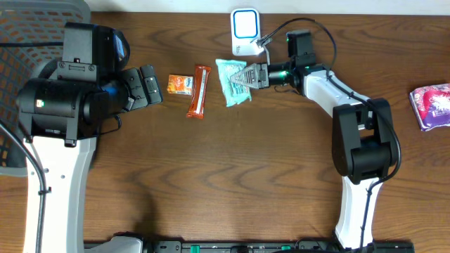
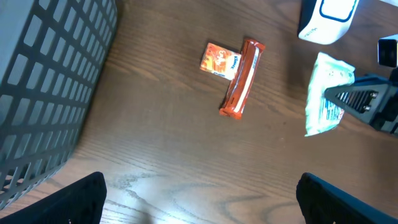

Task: Scan the item barcode
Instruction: 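Hold the green wipes pack in front of the scanner with the right gripper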

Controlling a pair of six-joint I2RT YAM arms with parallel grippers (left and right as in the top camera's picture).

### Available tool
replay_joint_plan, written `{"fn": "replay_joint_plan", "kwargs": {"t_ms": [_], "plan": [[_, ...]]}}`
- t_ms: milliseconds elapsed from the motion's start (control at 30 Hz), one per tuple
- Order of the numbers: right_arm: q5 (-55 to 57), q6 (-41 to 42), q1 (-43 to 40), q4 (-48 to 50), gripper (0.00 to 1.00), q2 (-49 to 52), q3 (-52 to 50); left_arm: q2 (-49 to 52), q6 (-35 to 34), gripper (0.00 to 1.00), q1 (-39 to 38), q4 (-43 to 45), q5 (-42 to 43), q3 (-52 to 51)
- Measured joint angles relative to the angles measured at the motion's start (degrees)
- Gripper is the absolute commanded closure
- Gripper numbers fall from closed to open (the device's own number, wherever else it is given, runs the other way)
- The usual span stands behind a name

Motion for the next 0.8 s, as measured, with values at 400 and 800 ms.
{"fn": "replay_joint_plan", "kwargs": {"t_ms": [400,800], "plan": [[38.69,14.95,0.52,6.99,0.99,-0.22,7.32,0.00,0.00,0.02,0.00,-0.02,0.00,0.00],[60.57,16.22,1.97,9.46,0.95,-0.46,13.84,0.00,0.00,0.02,0.00,-0.02,0.00,0.00]]}}
